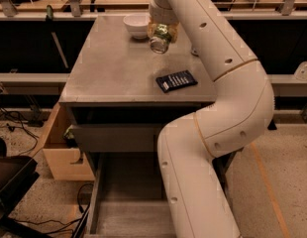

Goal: Place green can upright

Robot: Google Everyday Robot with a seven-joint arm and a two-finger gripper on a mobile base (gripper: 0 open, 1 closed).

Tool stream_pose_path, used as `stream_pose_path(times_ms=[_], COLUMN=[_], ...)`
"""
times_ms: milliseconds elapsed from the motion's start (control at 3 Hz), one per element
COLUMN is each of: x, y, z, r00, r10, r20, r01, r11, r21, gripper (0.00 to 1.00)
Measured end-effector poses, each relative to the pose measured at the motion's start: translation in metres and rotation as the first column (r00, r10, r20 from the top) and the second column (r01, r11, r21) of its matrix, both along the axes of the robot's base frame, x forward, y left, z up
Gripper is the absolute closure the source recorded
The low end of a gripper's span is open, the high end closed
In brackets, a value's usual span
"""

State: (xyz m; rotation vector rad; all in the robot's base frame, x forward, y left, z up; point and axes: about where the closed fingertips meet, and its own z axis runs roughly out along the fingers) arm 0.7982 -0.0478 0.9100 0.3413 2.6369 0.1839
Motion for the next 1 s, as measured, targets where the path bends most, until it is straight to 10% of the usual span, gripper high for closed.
stream_pose_path(times_ms=[1000], x=[-0.041], y=[0.005], z=[0.064], r00=[0.9979], r10=[0.028], r20=[0.058], r01=[-0.025], r11=[0.998], r21=[-0.062], gripper=[1.0])
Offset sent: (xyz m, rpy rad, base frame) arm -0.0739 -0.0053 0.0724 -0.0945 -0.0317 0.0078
